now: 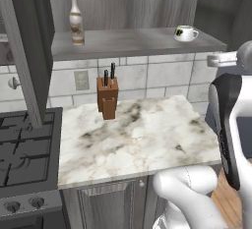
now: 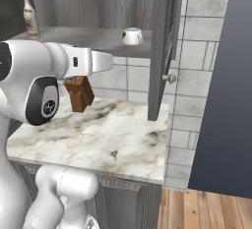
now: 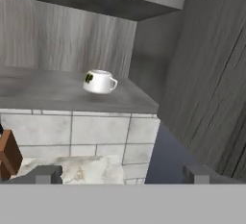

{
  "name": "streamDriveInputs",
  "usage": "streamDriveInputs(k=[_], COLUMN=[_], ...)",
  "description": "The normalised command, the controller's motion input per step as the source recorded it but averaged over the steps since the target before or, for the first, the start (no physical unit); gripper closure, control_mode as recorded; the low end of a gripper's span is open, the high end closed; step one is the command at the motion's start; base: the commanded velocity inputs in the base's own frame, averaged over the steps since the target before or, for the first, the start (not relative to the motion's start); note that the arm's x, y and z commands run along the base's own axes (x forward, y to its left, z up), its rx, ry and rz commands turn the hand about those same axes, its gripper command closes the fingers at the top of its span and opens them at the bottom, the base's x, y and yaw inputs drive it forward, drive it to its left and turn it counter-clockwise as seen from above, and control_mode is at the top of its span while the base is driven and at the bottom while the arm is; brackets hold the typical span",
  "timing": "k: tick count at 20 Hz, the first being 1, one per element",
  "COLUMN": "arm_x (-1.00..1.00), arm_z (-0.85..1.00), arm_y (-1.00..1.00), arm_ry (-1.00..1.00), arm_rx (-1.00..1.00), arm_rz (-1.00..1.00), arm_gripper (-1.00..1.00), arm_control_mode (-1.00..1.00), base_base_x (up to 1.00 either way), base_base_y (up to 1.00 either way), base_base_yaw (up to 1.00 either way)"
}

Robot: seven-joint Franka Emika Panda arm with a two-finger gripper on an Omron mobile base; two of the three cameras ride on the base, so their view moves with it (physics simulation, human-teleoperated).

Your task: Open the cabinet directly in front. Then move the liquor and the mug to the dining counter with the jar on it.

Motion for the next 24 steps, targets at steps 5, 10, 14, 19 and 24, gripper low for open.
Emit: streamDriveInputs(k=[5,10,14,19,24], arm_x=[0.10,0.10,0.01,0.34,0.44], arm_z=[0.16,0.05,0.00,0.00,0.00], arm_y=[0.00,0.00,0.00,0.00,0.00], arm_ry=[0.00,0.00,0.00,0.01,0.01], arm_rx=[0.03,0.09,0.02,0.00,0.00], arm_rz=[0.16,0.14,0.03,0.00,0.00], arm_gripper=[-1.00,-1.00,-1.00,-1.00,-1.00], arm_control_mode=[-1.00,-1.00,-1.00,-1.00,-1.00], base_base_x=[0.00,0.00,0.00,0.00,0.00], base_base_y=[0.00,0.00,0.00,0.00,0.00], base_base_yaw=[0.00,0.00,0.00,0.00,0.00])
